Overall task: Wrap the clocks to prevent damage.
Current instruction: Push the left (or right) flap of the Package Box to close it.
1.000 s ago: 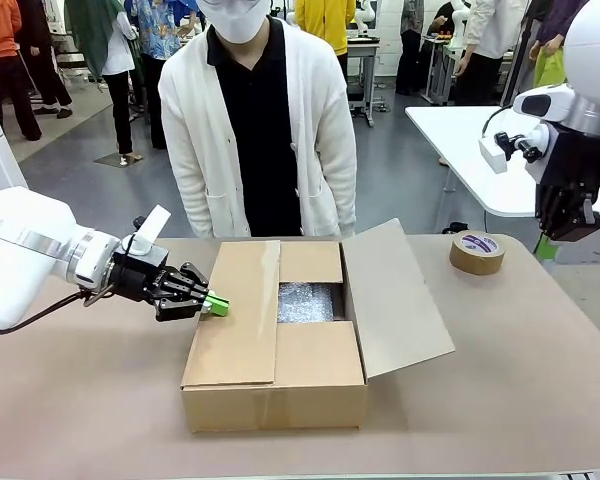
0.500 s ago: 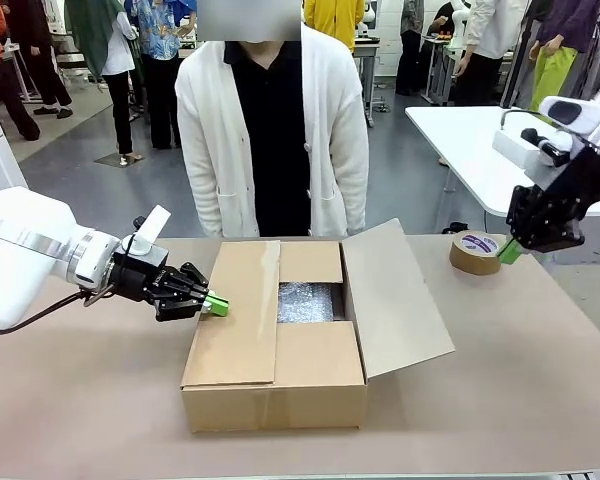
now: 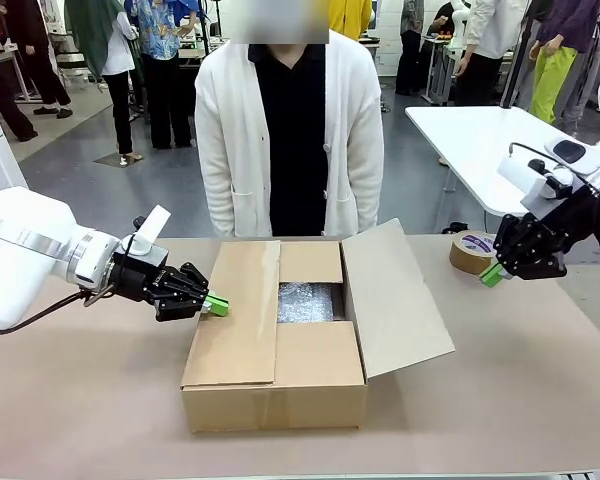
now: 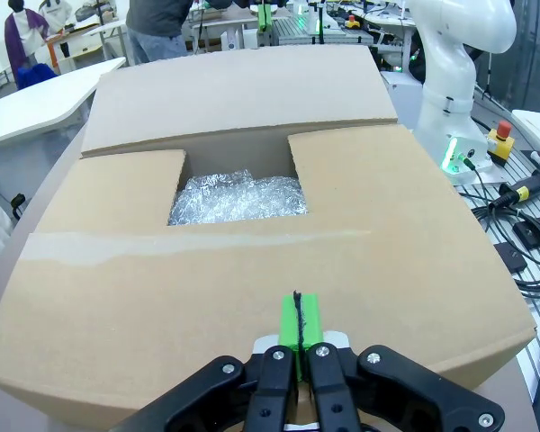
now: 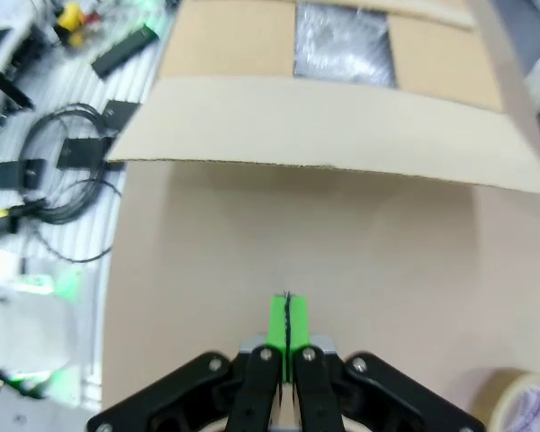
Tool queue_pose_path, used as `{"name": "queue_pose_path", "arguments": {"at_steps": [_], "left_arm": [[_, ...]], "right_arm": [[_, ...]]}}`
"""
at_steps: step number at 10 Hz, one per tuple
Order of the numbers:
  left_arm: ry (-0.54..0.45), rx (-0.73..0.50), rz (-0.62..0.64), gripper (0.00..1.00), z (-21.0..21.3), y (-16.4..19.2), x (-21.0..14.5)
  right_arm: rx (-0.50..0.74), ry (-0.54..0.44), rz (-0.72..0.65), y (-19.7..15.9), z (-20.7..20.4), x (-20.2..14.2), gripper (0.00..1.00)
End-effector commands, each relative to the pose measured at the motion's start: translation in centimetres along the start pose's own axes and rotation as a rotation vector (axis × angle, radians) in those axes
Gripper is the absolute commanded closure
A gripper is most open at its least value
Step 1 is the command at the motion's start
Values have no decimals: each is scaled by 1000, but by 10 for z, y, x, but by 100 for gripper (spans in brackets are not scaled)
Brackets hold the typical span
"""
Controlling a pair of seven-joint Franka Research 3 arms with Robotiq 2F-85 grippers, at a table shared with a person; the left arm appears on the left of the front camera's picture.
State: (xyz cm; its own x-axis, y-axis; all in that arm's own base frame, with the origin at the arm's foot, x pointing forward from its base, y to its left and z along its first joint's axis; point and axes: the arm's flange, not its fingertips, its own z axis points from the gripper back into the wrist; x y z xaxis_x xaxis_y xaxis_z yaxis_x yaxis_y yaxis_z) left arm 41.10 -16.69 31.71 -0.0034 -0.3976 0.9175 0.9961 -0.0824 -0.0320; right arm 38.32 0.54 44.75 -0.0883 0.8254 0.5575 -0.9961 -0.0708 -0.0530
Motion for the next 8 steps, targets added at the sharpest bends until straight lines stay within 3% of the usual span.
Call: {"name": "queue_pose_path", "arguments": {"at_steps": [1, 3, 4, 6, 8], "left_arm": [[7, 6, -2, 100, -2, 1, -5], [7, 6, -2, 100, -2, 1, -5], [7, 6, -2, 100, -2, 1, -5], [7, 6, -2, 100, -2, 1, -5], [7, 6, -2, 100, -2, 1, -5]], "right_arm": [[0, 21, 22, 1, 6, 4, 99], [-3, 12, 4, 0, 2, 3, 99], [56, -177, -102, -7, -20, -11, 99], [9, -291, -224, -10, -51, -32, 99], [-13, -384, -231, -2, -71, -44, 99]]}}
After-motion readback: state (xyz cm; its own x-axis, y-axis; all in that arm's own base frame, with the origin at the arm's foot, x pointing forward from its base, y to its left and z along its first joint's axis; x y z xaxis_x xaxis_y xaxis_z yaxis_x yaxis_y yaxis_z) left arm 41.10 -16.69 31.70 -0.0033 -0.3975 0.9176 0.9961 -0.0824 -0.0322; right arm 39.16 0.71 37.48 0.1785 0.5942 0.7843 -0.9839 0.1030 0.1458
